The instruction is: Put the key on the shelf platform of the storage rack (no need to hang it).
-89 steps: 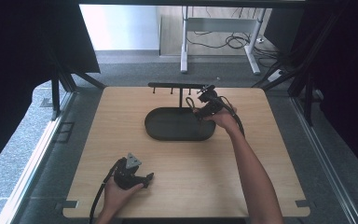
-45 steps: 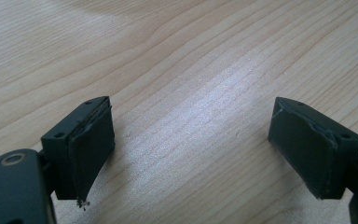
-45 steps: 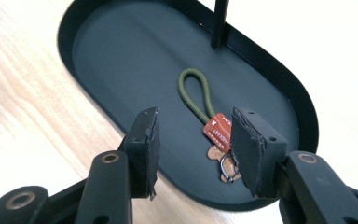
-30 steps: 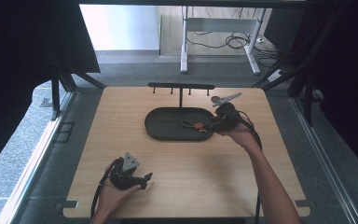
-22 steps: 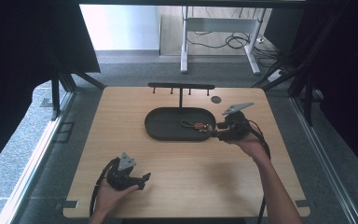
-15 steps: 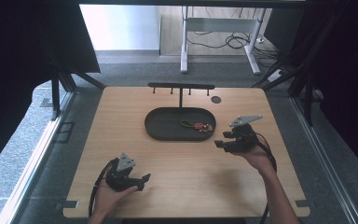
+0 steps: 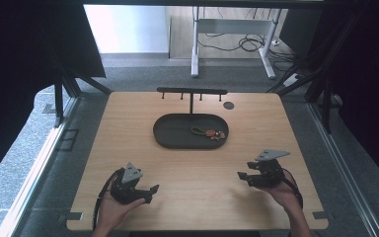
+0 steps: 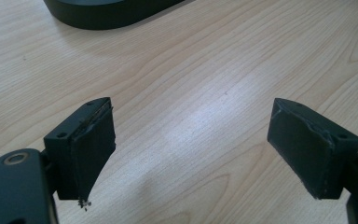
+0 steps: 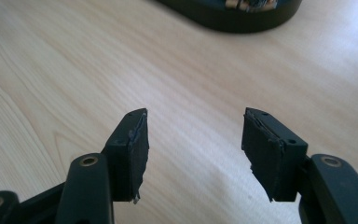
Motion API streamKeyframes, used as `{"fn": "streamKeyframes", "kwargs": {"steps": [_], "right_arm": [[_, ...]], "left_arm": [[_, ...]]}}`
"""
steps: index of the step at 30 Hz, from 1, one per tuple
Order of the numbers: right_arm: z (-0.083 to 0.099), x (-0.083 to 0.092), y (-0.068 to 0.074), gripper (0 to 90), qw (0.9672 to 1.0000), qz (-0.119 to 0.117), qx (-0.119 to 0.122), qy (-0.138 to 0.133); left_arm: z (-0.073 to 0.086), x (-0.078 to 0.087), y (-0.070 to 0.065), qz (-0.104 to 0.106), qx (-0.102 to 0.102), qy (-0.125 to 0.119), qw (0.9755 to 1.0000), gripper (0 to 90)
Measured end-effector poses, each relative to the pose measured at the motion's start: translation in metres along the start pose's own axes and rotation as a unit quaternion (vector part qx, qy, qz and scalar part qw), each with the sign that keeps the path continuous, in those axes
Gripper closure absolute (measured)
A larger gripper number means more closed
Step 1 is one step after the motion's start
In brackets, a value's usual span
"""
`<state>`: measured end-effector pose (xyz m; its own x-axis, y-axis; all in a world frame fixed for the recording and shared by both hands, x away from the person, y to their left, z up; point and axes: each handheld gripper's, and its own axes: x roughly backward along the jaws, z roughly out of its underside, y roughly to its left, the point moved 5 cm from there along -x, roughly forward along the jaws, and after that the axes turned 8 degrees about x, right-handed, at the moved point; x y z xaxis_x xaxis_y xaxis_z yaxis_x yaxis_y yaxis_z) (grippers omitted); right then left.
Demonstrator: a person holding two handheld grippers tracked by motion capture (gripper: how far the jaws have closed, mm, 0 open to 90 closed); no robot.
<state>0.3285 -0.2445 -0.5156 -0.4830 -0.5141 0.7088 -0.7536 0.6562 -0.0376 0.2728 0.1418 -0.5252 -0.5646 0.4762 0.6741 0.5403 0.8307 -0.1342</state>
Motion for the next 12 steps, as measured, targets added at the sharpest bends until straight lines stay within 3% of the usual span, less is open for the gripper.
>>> {"fn": "streamKeyframes", "kwargs": {"steps": [2,12], "right_arm": [[0.004,-0.002,0.000,40.8,0.9999,0.004,0.002,0.009],[0.007,0.010,-0.001,32.9,0.9991,0.031,-0.002,-0.030]], "left_arm": [[0.000,0.000,-0.001,0.001,0.000,0.000,1.0000,15.5],[-0.005,0.005,-0.004,0.004,0.004,-0.008,1.0000,15.6]]}}
